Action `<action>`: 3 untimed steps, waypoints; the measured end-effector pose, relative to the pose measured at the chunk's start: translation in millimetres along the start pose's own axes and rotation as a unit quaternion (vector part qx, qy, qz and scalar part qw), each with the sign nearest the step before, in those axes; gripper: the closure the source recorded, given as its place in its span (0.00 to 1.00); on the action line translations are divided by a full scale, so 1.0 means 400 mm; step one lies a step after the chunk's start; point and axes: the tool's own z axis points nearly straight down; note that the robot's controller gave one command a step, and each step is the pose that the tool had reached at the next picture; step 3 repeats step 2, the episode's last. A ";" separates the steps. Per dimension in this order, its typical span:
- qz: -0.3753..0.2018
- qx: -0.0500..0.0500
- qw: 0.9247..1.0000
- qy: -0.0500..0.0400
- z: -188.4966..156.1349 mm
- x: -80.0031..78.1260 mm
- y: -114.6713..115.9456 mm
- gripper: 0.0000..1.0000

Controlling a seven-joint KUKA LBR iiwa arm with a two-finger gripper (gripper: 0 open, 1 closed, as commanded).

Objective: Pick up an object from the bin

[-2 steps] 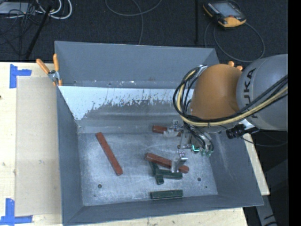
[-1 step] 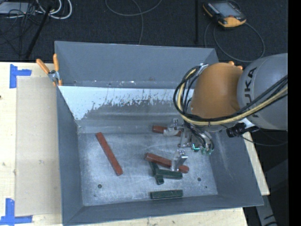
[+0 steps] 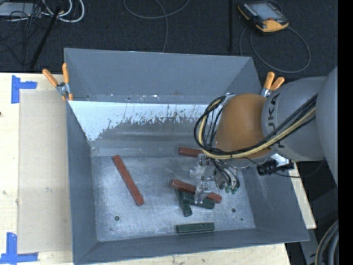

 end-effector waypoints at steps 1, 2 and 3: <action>0.001 0.000 1.000 0.000 0.000 0.000 -0.001 1.00; -0.019 -0.005 1.000 0.001 -0.304 0.016 0.046 1.00; -0.019 -0.005 1.000 0.001 -0.304 0.016 0.046 1.00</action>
Offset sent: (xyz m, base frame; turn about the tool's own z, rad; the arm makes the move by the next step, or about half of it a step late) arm -0.0060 0.0201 0.1214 -0.0398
